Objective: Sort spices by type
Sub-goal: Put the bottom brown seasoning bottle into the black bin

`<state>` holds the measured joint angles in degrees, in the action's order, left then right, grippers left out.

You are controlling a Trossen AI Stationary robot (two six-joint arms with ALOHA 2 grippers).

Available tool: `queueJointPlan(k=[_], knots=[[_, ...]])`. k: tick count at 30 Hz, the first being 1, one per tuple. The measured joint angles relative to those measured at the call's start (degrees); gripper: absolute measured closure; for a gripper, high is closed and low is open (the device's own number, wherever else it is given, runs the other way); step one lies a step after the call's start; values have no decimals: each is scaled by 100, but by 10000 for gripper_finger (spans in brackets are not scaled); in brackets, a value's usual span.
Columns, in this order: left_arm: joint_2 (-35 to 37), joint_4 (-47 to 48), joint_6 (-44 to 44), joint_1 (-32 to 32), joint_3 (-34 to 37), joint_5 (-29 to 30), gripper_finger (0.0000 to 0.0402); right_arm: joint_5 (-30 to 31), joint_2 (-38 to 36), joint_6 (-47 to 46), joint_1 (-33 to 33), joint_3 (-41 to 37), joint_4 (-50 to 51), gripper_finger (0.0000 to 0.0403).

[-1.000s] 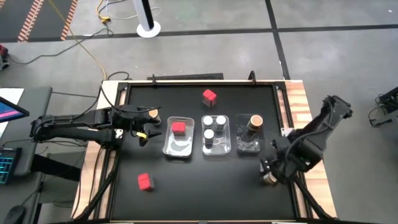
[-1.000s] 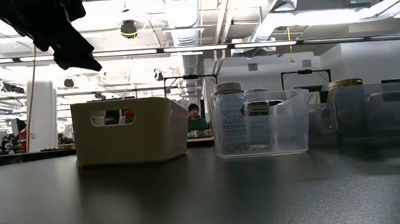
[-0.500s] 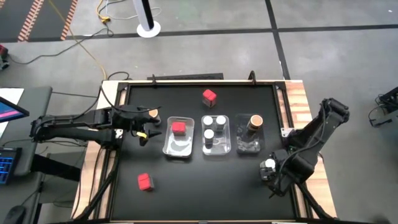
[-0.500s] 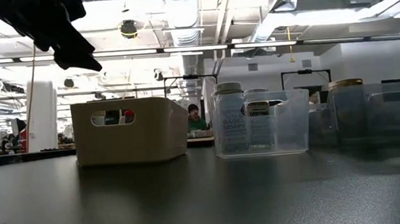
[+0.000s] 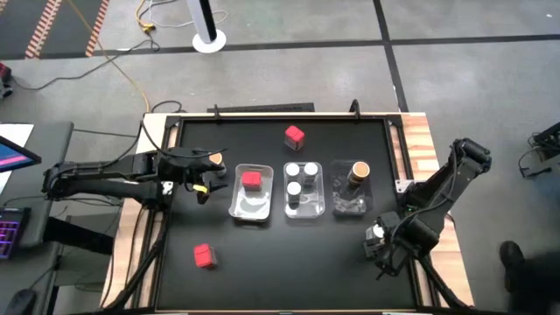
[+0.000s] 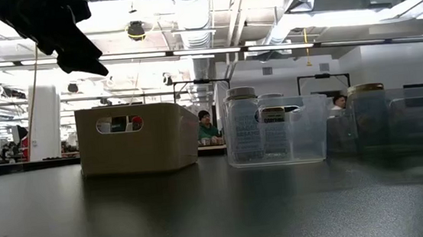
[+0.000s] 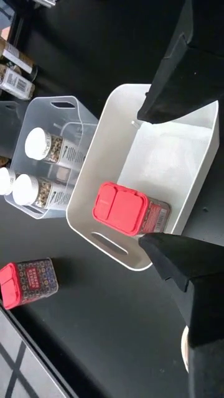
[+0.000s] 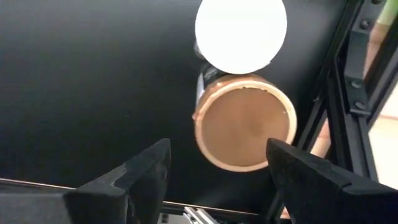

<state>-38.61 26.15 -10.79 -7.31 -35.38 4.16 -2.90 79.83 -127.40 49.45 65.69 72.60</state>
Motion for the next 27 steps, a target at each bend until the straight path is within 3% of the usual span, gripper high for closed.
queueJointPlan(k=[7,16,27], knots=[[0,0,-2,0,0,-2,111,22,-61,-69,3,0,155,95],[0,2,-1,-1,0,81,111,30,-105,-127,43,0,375,7],[0,6,0,-1,0,254,111,31,3,-111,62,-39,384,30]])
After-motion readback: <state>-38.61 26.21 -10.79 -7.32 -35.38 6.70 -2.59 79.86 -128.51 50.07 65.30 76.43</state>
